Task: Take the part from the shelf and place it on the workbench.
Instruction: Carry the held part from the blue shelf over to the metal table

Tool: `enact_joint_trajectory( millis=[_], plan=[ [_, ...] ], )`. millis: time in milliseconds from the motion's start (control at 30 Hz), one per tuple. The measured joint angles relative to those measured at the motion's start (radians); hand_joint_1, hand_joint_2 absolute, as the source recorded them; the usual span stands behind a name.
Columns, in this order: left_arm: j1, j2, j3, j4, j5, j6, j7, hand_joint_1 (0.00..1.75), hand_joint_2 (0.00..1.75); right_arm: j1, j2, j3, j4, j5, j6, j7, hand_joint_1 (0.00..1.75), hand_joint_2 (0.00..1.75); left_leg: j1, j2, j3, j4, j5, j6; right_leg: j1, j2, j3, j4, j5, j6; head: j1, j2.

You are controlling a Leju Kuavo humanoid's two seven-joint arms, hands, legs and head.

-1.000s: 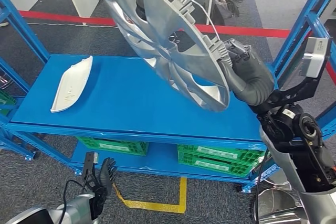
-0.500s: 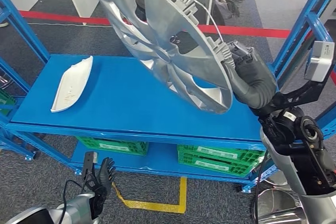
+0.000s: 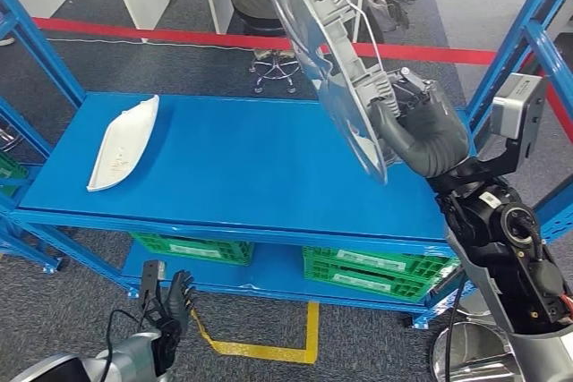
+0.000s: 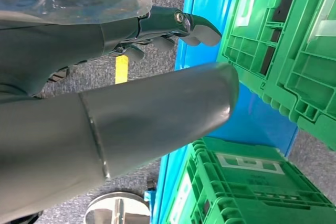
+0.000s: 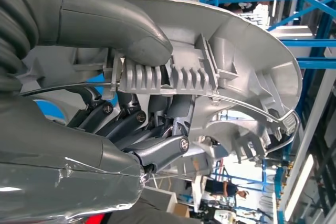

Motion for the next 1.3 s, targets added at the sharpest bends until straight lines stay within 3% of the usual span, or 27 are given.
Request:
enact_joint_trajectory(
  millis=[100,300,867,1067,1300],
  plan=[
    [0.000,0.000,0.000,0.000,-0.003,-0.001,0.003,0.00,0.00,0.001,0.000,0.000,0.004,-0.016,0.036,-0.003,1.75,1.75,0.000,0.000,0.000,0.000,0.000,0.000,0.000,0.000,0.000,0.000,0.000,0.000,0.000,0.000],
    [-0.006,-0.002,0.000,0.000,-0.007,-0.005,0.021,0.00,0.00,0.020,-0.001,0.010,0.003,-0.055,0.208,-0.046,1.75,1.75,0.000,0.000,0.000,0.000,0.000,0.000,0.000,0.000,0.000,0.000,0.000,0.000,0.000,0.000],
    [-0.009,-0.002,0.000,0.000,-0.003,-0.011,0.025,0.00,0.00,0.048,0.000,0.031,-0.007,-0.080,0.282,-0.087,1.75,1.75,0.000,0.000,0.000,0.000,0.000,0.000,0.000,0.000,0.000,0.000,0.000,0.000,0.000,0.000],
    [-0.013,-0.004,0.000,0.000,-0.007,-0.012,0.039,0.00,0.00,0.073,0.007,0.031,-0.013,-0.154,0.398,-0.143,1.75,1.75,0.000,0.000,0.000,0.000,0.000,0.000,0.000,0.000,0.000,0.000,0.000,0.000,0.000,0.000],
    [-0.018,-0.007,0.000,0.000,-0.005,-0.012,0.040,0.00,0.00,0.094,0.022,0.033,-0.021,-0.146,0.409,-0.158,1.75,1.75,0.000,0.000,0.000,0.000,0.000,0.000,0.000,0.000,0.000,0.000,0.000,0.000,0.001,0.000]
  ],
)
